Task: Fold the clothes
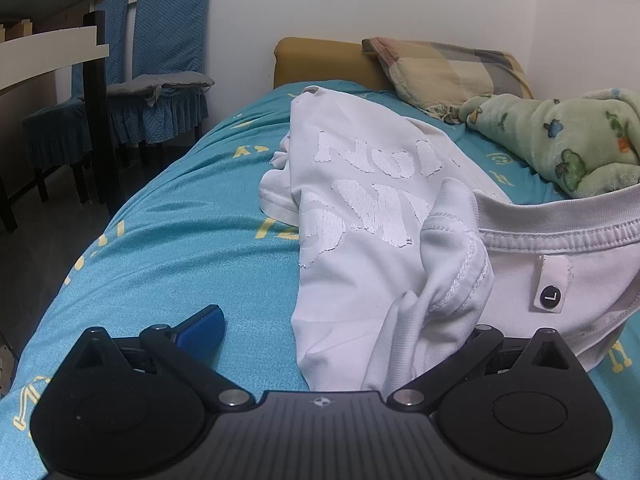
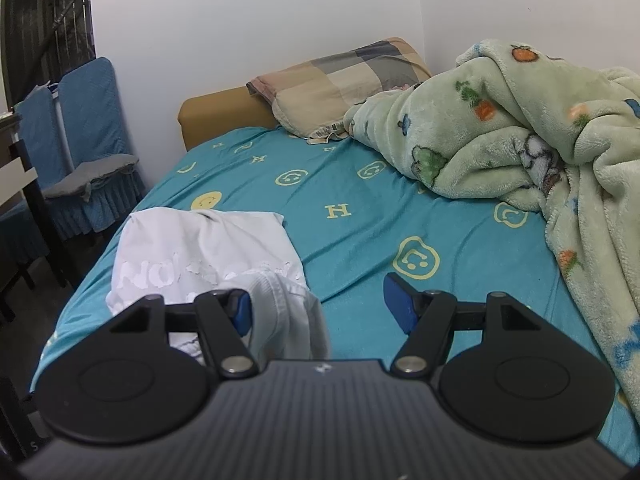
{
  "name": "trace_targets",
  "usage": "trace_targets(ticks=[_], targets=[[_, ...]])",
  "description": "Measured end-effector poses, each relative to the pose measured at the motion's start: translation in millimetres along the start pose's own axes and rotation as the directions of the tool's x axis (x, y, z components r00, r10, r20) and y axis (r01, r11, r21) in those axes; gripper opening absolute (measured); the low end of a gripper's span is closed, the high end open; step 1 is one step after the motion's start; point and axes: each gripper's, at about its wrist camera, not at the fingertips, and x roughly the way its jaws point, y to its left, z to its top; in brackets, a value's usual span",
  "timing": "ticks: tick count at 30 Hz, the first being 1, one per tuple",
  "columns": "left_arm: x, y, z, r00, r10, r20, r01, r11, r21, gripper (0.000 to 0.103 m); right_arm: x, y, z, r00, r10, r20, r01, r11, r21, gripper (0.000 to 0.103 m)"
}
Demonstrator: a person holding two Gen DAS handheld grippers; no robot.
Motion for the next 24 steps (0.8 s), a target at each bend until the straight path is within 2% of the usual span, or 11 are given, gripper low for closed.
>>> trace_targets(ticks=[24], targets=[[-0.5,0.4,0.0,1.0,-0.001,0.003,0.001,1.0,0.002,0.103,-0.1,-0.9,-1.5,1.0,0.01,-0.007,-0.01,1.0,0.02,0.067]])
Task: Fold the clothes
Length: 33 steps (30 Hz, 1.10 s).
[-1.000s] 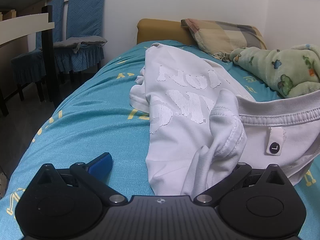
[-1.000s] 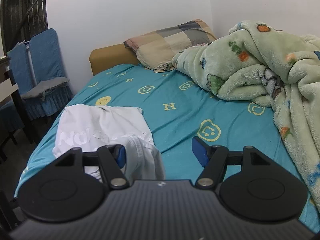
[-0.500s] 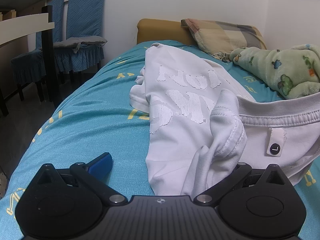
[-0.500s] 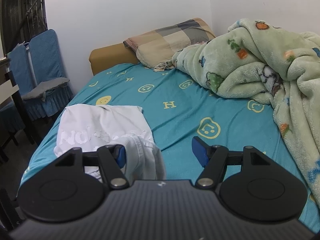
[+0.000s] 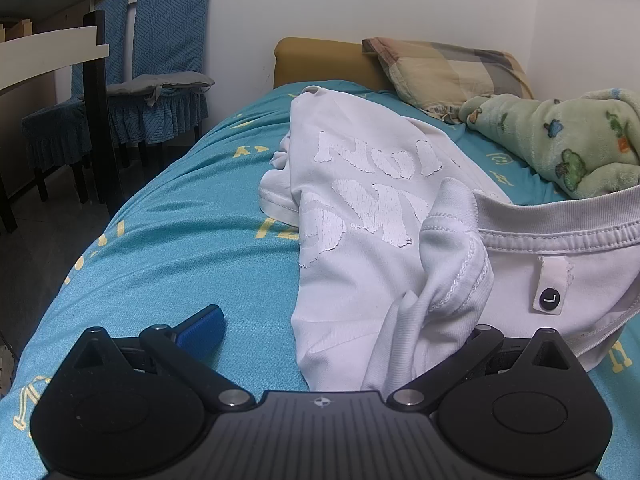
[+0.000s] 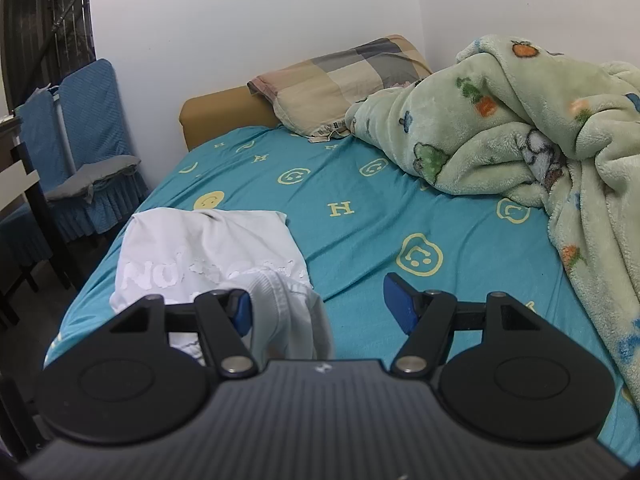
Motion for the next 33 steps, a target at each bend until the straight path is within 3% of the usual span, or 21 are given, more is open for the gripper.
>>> trace_targets(ticks=[23,30,33], targets=[[-1,0,0,1.0,0.002,0.002,-0.002,1.0,0.002,0.103,-2,-3,-4,1.0,0.02,-0.02,-0.02,0.999,0.03,0.067],[-6,4,12,0.997,-0.033,-0.072,0.032,0.999,-0.012,0.102,-4,-4,-6,1.0,0.017,-0.008,-0.017,1.0,0.016,0.067],[-24,3,15,0.998,0.027,-0.053,-0.03,0.998,-0.056,0.096,-6,-8,-7,1.0,0.018,-0.014,-0.017,0.999,0.028,0.067]])
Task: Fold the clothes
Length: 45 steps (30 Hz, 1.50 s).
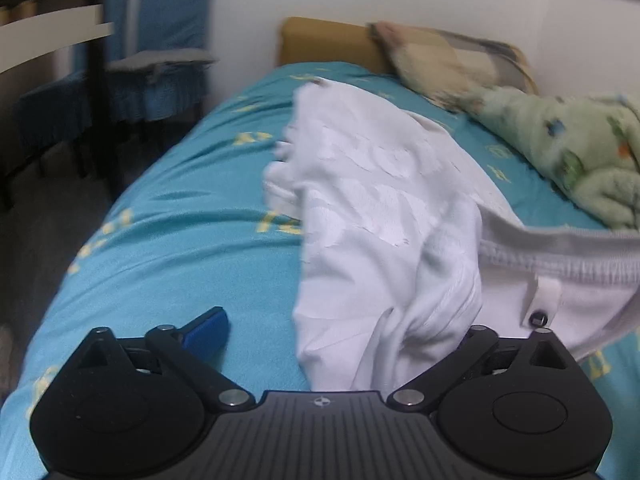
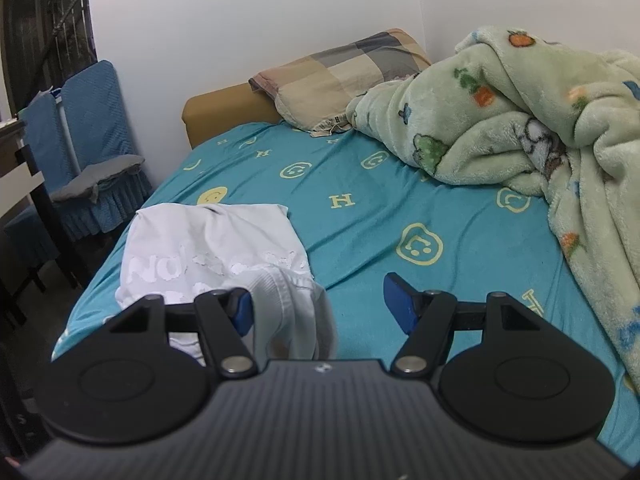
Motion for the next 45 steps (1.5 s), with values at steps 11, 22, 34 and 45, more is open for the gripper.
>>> trace_targets(ticks=[11,22,34,45], targets=[[-46,-23,11,0.993,0.022,0.117,-0.02,1.0,-0.024,0.099,-14,2,-3,1.0,0.004,0.026,-0.003,1.0,-0.026,0.067],[-56,12,6,0.981,0.179,0.071,-0.165,0.972,-0.166,0.088,-35,2,1,0.979,-0.091,0.183,0.103,0.993,-0.057,0.067],[-149,16,5,0.927,0.197,0.32,-0.12,0.962,-0.244,0.089,1,-23,-15,0.984,-0.161,-0.081,0.163,0.986,0.019,0.067],[-278,5,125,0.824,0.129,0.551,0.019,0.967,-0.255,0.091,-153,-16,140,0.928,-0.017,0.372,0.01,1.0,0.019,0.067]])
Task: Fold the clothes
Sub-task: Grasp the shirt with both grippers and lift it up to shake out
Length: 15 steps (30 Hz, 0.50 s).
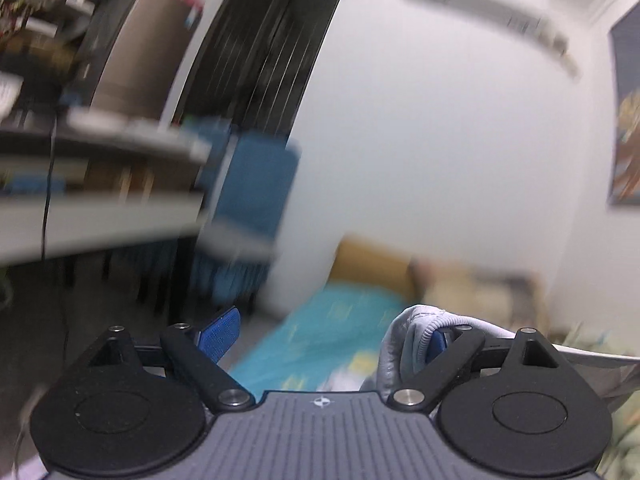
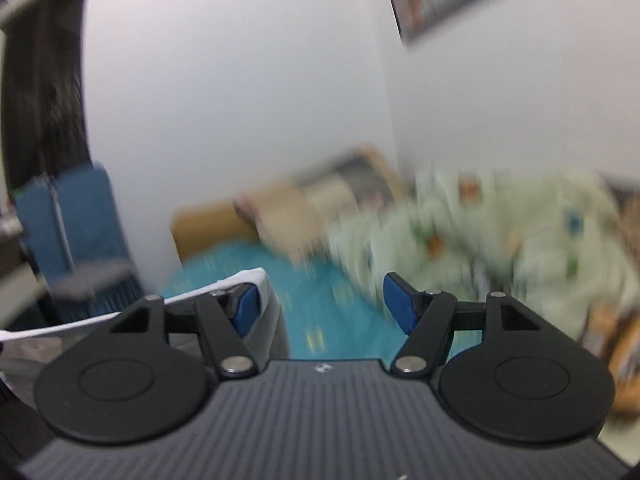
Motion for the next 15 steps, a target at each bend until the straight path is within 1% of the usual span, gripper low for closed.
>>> trace_targets(ticks=[2,4,7,9,11,12,13,15], targets=[[-19,-12,51,0.997,-0.03,0.073,0.031,0.999,-0.018,0.092,-24,4,50,0.997,0.047,0.06,-0.048,0.999,0.005,0.067],[-44,-22,102,0.987,-0.052,0.151,0.056,0.998,-0.027,0.092,-50,10,99,0.989,0.097,0.11,-0.096,0.995,-0.008,0.067],[-84,-38,171,0.958,-0.075,0.277,0.081,0.997,-0.01,0.092,-92,16,163,0.969,0.157,0.192,-0.156,0.987,-0.023,0.068],[-108,-49,209,0.935,-0.085,0.346,0.09,0.996,0.0,0.094,-118,22,200,0.95,0.178,0.258,-0.169,0.984,-0.056,0.068],[-121,-61,239,0.921,-0.078,0.382,0.076,0.997,0.02,0.095,-137,29,230,0.933,0.184,0.308,-0.163,0.982,-0.091,0.069],[-126,-67,253,0.915,-0.072,0.397,0.066,0.997,0.03,0.095,-143,31,243,0.928,0.19,0.32,-0.165,0.981,-0.104,0.07],[-128,-74,265,0.91,-0.068,0.409,0.056,0.998,0.042,0.096,-142,32,254,0.928,0.193,0.319,-0.167,0.98,-0.108,0.07],[-121,-88,283,0.91,-0.069,0.41,0.044,0.997,0.07,0.097,-138,35,275,0.928,0.2,0.314,-0.172,0.978,-0.114,0.07]])
